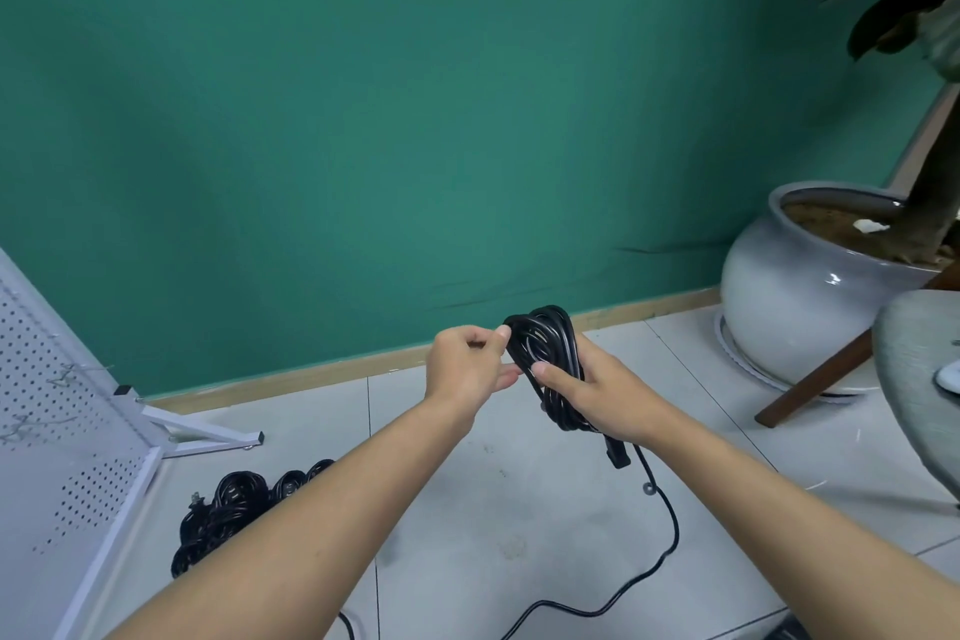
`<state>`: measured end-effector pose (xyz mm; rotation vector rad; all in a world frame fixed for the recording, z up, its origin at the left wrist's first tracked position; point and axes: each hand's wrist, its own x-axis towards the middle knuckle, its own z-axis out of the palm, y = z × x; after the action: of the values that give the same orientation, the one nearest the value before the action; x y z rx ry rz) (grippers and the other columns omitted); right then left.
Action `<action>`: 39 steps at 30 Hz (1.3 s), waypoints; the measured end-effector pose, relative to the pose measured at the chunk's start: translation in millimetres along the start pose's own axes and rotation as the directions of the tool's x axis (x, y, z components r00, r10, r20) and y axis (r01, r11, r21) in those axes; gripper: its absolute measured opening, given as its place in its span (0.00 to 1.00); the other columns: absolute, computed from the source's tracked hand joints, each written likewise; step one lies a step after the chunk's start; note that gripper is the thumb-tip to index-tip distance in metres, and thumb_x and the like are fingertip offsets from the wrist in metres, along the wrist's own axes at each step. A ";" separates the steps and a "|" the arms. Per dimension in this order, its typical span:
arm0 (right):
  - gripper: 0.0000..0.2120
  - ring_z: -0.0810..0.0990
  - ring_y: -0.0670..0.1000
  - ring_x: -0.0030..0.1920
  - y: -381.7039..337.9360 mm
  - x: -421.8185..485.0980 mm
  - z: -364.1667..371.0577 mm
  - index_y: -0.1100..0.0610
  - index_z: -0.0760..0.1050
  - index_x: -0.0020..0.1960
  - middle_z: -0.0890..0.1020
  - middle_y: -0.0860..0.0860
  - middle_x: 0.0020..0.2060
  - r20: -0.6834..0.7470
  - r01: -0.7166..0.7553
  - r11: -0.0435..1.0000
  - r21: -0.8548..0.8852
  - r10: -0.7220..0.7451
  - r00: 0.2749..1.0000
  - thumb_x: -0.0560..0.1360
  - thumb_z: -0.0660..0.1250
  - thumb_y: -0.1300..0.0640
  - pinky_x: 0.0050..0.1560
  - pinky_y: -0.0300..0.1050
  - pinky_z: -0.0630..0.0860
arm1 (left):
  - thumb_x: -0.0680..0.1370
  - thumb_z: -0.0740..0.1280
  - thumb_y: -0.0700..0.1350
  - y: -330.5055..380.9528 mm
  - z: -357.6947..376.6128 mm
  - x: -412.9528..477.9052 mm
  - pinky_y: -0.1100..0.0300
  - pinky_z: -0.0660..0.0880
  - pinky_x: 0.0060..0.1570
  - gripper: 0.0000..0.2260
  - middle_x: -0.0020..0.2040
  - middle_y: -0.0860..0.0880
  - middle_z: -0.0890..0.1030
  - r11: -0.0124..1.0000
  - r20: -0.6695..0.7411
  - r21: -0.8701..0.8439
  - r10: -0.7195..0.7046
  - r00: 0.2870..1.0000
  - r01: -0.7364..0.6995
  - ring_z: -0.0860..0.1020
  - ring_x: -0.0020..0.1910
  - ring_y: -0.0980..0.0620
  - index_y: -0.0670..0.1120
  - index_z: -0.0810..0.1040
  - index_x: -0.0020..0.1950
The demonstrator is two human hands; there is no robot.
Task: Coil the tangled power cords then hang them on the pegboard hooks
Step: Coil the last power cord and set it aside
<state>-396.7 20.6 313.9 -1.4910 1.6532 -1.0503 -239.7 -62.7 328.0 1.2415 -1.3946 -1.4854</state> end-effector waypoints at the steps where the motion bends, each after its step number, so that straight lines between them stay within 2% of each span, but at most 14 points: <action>1: 0.09 0.84 0.54 0.51 0.3 -0.5 0.1 0.36 0.73 0.60 0.84 0.45 0.46 0.007 -0.005 1.000 0.002 0.005 1.000 0.80 0.66 0.43 0.55 0.61 0.82 | 0.83 0.69 0.45 -0.2 -0.6 -0.5 0.64 0.81 0.38 0.10 0.49 0.43 0.84 1.000 0.006 -0.011 -0.013 1.000 0.013 0.87 0.37 0.46 0.38 0.81 0.48; 5: 0.11 0.85 0.51 0.51 -0.1 -0.3 -0.4 0.39 0.74 0.63 0.84 0.40 0.46 0.020 -0.017 0.999 0.045 0.016 1.000 0.81 0.67 0.47 0.54 0.57 0.81 | 0.83 0.69 0.44 1.1 -1.3 0.4 0.60 0.83 0.39 0.11 0.42 0.42 0.83 1.000 -0.001 0.015 -0.011 1.000 0.011 0.87 0.36 0.44 0.36 0.79 0.47; 10: 0.11 0.80 0.40 0.43 -6.4 -2.2 -1.9 0.47 0.74 0.65 0.83 0.36 0.43 0.025 -0.019 0.993 0.119 0.016 1.000 0.84 0.66 0.56 0.49 0.43 0.75 | 0.84 0.67 0.42 4.6 -0.1 -0.2 0.57 0.84 0.41 0.14 0.40 0.38 0.85 0.993 0.029 0.114 0.035 0.999 -0.038 0.87 0.36 0.46 0.36 0.78 0.42; 12: 0.09 0.81 0.43 0.42 -9.1 -2.6 -2.5 0.48 0.76 0.63 0.83 0.39 0.41 0.027 -0.057 0.987 0.153 0.053 0.998 0.83 0.67 0.55 0.46 0.44 0.76 | 0.84 0.66 0.42 4.3 -2.0 0.0 0.55 0.85 0.42 0.12 0.41 0.39 0.85 0.985 0.064 0.157 0.068 0.996 -0.077 0.87 0.36 0.47 0.37 0.78 0.44; 15: 0.07 0.85 0.56 0.40 -13.4 -3.5 -6.0 0.49 0.76 0.61 0.83 0.48 0.41 0.073 -0.169 0.943 0.288 0.154 0.985 0.83 0.67 0.53 0.36 0.47 0.78 | 0.83 0.67 0.43 1.7 -5.1 -0.3 0.53 0.85 0.43 0.10 0.40 0.41 0.85 0.975 0.095 0.181 0.112 0.989 -0.128 0.87 0.37 0.47 0.38 0.79 0.45; 18: 0.08 0.85 0.60 0.40 -17.8 -4.5 -9.0 0.52 0.76 0.62 0.82 0.52 0.42 0.124 -0.208 0.916 0.342 0.175 0.977 0.83 0.66 0.53 0.35 0.48 0.77 | 0.82 0.70 0.43 0.9 -7.3 0.5 0.54 0.85 0.42 0.09 0.38 0.42 0.86 0.967 0.079 0.178 0.168 0.983 -0.180 0.87 0.36 0.49 0.38 0.81 0.45; 21: 0.09 0.82 0.55 0.37 -18.8 -4.8 -9.9 0.56 0.76 0.61 0.82 0.55 0.44 0.125 -0.197 0.908 0.369 0.161 0.979 0.83 0.66 0.54 0.36 0.47 0.78 | 0.81 0.71 0.43 0.6 -7.4 1.5 0.55 0.84 0.41 0.09 0.37 0.42 0.86 0.969 0.084 0.136 0.197 0.977 -0.207 0.87 0.37 0.48 0.38 0.81 0.46; 25: 0.10 0.82 0.44 0.41 -15.8 -3.5 -11.3 0.54 0.78 0.62 0.85 0.50 0.44 0.053 -0.133 0.938 0.321 0.123 0.991 0.83 0.67 0.51 0.44 0.42 0.76 | 0.84 0.66 0.46 -0.5 -7.9 0.2 0.50 0.85 0.44 0.10 0.48 0.41 0.85 0.994 0.183 -0.011 0.107 0.977 -0.107 0.87 0.43 0.45 0.40 0.78 0.54; 28: 0.11 0.82 0.45 0.42 -14.8 -0.9 -12.0 0.54 0.77 0.61 0.85 0.55 0.48 -0.006 -0.126 0.923 0.364 0.138 0.990 0.82 0.68 0.50 0.43 0.43 0.77 | 0.84 0.61 0.42 -12.1 -7.0 -1.5 0.51 0.84 0.51 0.08 0.56 0.44 0.84 0.994 0.376 0.106 -0.055 0.925 0.016 0.86 0.53 0.47 0.45 0.77 0.61; 30: 0.11 0.82 0.45 0.39 -15.9 0.7 -11.3 0.55 0.77 0.61 0.85 0.56 0.49 -0.048 -0.122 0.889 0.442 0.159 0.986 0.82 0.68 0.50 0.39 0.43 0.77 | 0.81 0.61 0.36 -24.5 -5.0 -3.7 0.55 0.81 0.53 0.13 0.60 0.48 0.83 0.956 0.525 0.288 -0.109 0.844 -0.056 0.82 0.60 0.47 0.50 0.78 0.60; 32: 0.12 0.81 0.47 0.39 -18.0 2.7 -11.2 0.55 0.77 0.62 0.85 0.57 0.49 -0.093 -0.096 0.865 0.492 0.161 0.983 0.82 0.68 0.50 0.38 0.45 0.77 | 0.78 0.60 0.32 -31.0 -1.5 -8.7 0.59 0.78 0.53 0.19 0.64 0.49 0.81 0.914 0.621 0.380 -0.134 0.772 -0.146 0.79 0.64 0.49 0.53 0.77 0.61; 34: 0.13 0.80 0.50 0.40 -20.2 4.8 -12.0 0.56 0.77 0.63 0.85 0.57 0.50 -0.126 -0.066 0.853 0.517 0.153 0.980 0.82 0.68 0.49 0.40 0.46 0.76 | 0.78 0.61 0.32 -34.3 3.1 -11.5 0.57 0.78 0.60 0.23 0.66 0.50 0.79 0.905 0.658 0.382 -0.126 0.743 -0.186 0.78 0.66 0.51 0.57 0.75 0.64; 36: 0.14 0.79 0.52 0.39 -22.5 6.0 -12.7 0.57 0.76 0.63 0.85 0.57 0.49 -0.135 -0.053 0.823 0.566 0.156 0.979 0.82 0.68 0.50 0.40 0.49 0.76 | 0.79 0.63 0.34 -37.6 7.2 -10.3 0.50 0.77 0.66 0.23 0.66 0.51 0.79 0.906 0.670 0.370 -0.105 0.735 -0.208 0.78 0.65 0.53 0.61 0.75 0.64; 39: 0.14 0.78 0.55 0.40 -26.3 5.3 -12.2 0.57 0.76 0.62 0.85 0.58 0.48 -0.126 -0.053 0.801 0.596 0.159 0.979 0.82 0.68 0.50 0.43 0.53 0.75 | 0.79 0.66 0.39 -42.2 9.9 -5.8 0.44 0.76 0.66 0.18 0.64 0.54 0.80 0.888 0.682 0.382 -0.085 0.727 -0.255 0.80 0.63 0.55 0.63 0.77 0.59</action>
<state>-396.1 16.3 343.0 -0.9010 1.3140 -1.4927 -243.6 -48.6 286.7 0.8627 -2.3814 -1.6915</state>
